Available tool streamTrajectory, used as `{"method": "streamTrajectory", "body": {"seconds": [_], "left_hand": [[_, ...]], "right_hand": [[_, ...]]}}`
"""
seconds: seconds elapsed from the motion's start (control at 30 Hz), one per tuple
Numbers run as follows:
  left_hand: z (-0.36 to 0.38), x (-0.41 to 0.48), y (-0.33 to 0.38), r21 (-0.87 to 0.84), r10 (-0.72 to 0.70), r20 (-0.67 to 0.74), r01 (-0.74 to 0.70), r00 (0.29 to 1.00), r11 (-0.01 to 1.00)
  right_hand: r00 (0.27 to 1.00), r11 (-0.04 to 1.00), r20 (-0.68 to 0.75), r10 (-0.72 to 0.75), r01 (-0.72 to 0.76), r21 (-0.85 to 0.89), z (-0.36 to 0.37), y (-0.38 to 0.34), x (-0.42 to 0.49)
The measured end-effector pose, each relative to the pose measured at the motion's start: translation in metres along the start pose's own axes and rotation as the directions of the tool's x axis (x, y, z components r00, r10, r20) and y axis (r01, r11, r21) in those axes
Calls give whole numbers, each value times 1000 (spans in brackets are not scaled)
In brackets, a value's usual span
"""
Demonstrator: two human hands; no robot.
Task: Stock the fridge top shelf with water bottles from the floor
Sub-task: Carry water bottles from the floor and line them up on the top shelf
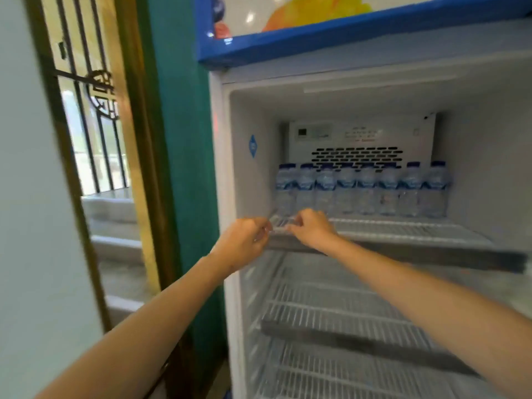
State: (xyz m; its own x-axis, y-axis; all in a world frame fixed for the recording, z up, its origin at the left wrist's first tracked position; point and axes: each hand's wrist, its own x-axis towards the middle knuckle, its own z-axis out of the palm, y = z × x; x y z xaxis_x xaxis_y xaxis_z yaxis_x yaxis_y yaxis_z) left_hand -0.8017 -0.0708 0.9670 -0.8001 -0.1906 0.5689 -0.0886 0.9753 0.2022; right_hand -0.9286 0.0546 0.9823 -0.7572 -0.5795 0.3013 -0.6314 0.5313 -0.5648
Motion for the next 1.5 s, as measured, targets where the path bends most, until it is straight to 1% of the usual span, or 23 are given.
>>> {"method": "streamTrajectory", "body": {"seconds": [0.03,0.07,0.13,0.23,0.33,0.43,0.53,0.57,0.63,0.7,0.77,0.83,0.87,0.9,1.03,1.1,1.17,1.27,1.4,1.5], "left_hand": [[-10,-30,-9,17,-6,-9,6,1000,1000],[-20,-62,-19,23,-27,1,27,1000,999],[-38,-134,-43,5,-135,55,135,989,991],[-59,-249,-82,21,-358,104,358,928,934],[-72,-358,-110,23,-544,147,547,826,837],[-75,-460,-129,65,-739,170,741,652,669],[-73,-559,-137,83,-873,135,872,469,482],[-71,-589,-135,88,-906,132,906,402,415],[-66,-648,-128,113,-945,151,945,290,308],[-56,-702,-121,154,-969,170,966,179,206],[-40,-750,-116,156,-982,179,983,68,96],[-17,-790,-111,131,-980,194,991,-34,-9],[-3,-807,-109,116,-977,202,992,-69,-46],[12,-823,-108,99,-974,211,993,-86,-66],[94,-884,-124,27,-961,247,993,-121,-118],[148,-915,-145,-38,-959,242,987,-145,-159],[208,-945,-173,-92,-959,224,976,-170,-195],[302,-988,-216,-168,-963,174,958,-205,-235],[412,-1044,-267,-249,-975,66,942,-214,-223],[470,-1078,-300,-347,-971,-27,913,-239,-215]], "right_hand": [[997,998,-64,-52,54,39,18,-13,-17],[989,990,-96,-115,121,65,37,-29,-40],[976,967,-81,-200,210,144,80,-60,-91],[968,925,34,-247,226,305,154,-101,-169],[924,901,239,-297,189,390,229,-132,-243],[835,884,438,-334,117,453,297,-156,-316],[718,882,594,-363,58,468,364,-165,-383],[666,882,644,-376,43,470,386,-165,-403],[542,889,744,-390,12,458,421,-164,-441],[463,901,797,-388,7,434,454,-157,-474],[420,914,829,-371,7,405,486,-142,-504],[374,935,870,-321,-19,353,516,-123,-529],[356,945,887,-294,-34,326,532,-112,-540],[345,953,901,-264,-52,299,549,-100,-549],[350,969,921,-171,-109,222,633,-49,-576],[372,971,917,-142,-129,203,687,-22,-590],[408,968,906,-115,-157,194,748,8,-606],[496,957,865,-78,-206,204,844,57,-632],[575,914,817,-32,-315,257,955,119,-660],[620,873,783,-47,-356,334,1019,156,-671]]}}
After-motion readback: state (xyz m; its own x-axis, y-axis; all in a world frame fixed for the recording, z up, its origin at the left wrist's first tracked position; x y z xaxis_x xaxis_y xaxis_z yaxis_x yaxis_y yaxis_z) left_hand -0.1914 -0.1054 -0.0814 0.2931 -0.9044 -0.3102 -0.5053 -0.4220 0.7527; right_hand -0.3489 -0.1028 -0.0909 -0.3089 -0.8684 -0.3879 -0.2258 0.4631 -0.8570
